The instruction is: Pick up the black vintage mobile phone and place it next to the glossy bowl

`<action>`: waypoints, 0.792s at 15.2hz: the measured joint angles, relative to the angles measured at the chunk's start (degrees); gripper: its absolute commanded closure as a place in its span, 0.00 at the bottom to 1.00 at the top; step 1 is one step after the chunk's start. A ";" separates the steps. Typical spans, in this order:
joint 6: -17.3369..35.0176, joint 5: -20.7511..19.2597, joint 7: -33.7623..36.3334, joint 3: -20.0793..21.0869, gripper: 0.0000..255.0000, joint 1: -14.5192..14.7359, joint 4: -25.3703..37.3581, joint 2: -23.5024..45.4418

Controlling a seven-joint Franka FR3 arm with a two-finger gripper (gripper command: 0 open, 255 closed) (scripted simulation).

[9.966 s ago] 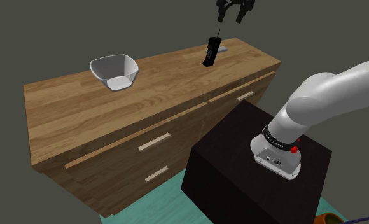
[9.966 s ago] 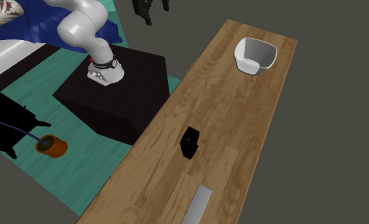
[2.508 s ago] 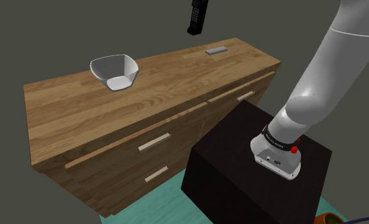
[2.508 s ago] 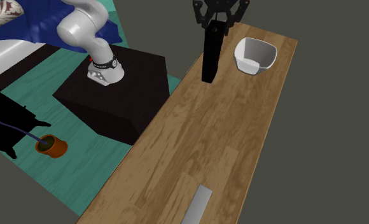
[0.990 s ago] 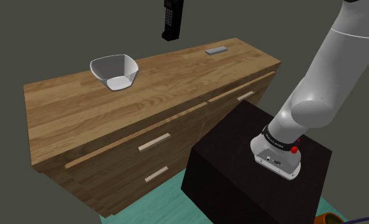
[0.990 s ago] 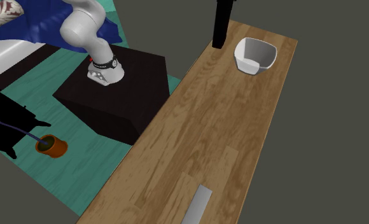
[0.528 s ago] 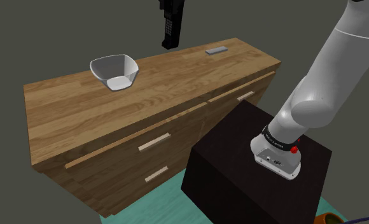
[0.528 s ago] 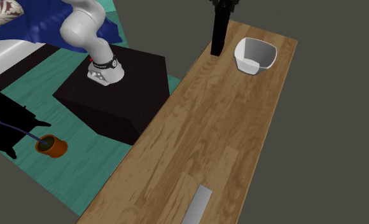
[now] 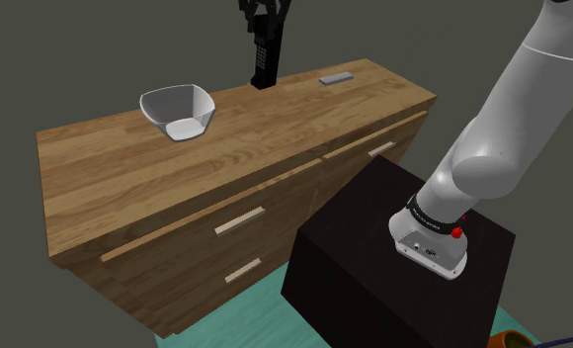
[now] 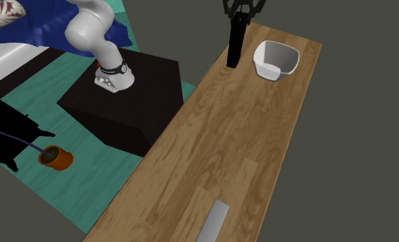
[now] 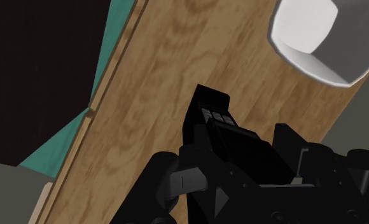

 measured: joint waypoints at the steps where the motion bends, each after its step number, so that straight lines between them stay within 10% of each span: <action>1: 0.90 0.01 -0.02 0.01 1.00 0.02 -0.92 -0.01; 12: 9.54 0.15 -0.44 0.06 1.00 0.08 -9.55 0.00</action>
